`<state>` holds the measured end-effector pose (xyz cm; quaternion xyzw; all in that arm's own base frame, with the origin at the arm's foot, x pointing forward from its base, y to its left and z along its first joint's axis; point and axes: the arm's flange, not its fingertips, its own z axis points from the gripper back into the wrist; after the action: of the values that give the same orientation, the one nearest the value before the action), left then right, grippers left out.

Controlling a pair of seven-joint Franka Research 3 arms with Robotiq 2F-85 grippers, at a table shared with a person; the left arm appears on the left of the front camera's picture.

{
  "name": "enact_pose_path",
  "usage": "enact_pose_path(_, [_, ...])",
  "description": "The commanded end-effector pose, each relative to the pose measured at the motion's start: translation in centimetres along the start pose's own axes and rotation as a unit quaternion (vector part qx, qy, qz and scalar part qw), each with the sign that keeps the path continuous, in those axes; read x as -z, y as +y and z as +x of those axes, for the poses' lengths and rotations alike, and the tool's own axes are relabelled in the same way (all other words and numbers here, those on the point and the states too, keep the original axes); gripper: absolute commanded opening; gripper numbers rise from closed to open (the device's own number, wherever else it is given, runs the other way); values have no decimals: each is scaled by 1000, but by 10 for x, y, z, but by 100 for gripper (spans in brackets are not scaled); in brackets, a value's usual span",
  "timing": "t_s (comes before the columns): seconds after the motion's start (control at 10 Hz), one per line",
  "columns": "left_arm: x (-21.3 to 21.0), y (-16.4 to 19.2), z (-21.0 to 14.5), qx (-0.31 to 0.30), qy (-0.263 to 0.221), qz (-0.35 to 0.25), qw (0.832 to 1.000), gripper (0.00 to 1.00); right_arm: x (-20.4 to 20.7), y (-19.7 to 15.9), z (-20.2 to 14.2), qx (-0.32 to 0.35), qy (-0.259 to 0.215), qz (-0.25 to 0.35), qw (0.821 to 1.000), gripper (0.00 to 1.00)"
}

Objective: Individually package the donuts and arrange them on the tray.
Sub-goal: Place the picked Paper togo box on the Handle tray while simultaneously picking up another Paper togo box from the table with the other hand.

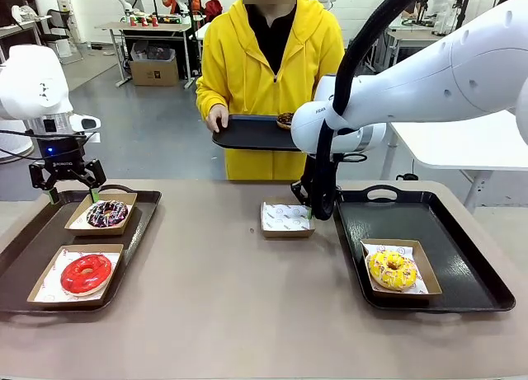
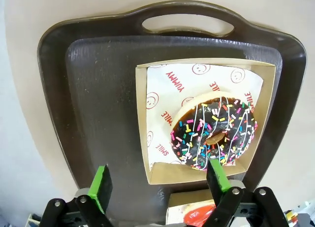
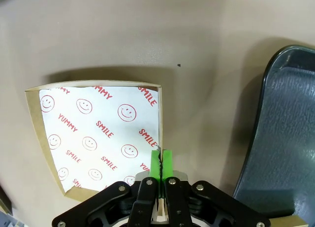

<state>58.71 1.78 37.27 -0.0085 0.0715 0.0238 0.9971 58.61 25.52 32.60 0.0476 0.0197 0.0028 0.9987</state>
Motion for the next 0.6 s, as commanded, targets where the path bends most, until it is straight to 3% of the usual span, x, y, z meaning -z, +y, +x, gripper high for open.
enact_pose_path(0.0, [-6, 3, 0, 9, 7, -18, 1000, 100, -2, 5, 5, 10, 3, -15, 1000, 0])
enact_pose_path(0.2, [-10, 7, -8, 8, 23, -35, 999, 100, -15, 14, -2, 14, 22, -32, 999, 0])
enact_pose_path(0.5, [-31, 57, -57, 67, 42, -164, 983, 100, -80, 35, -22, 12, 17, -51, 998, 0])
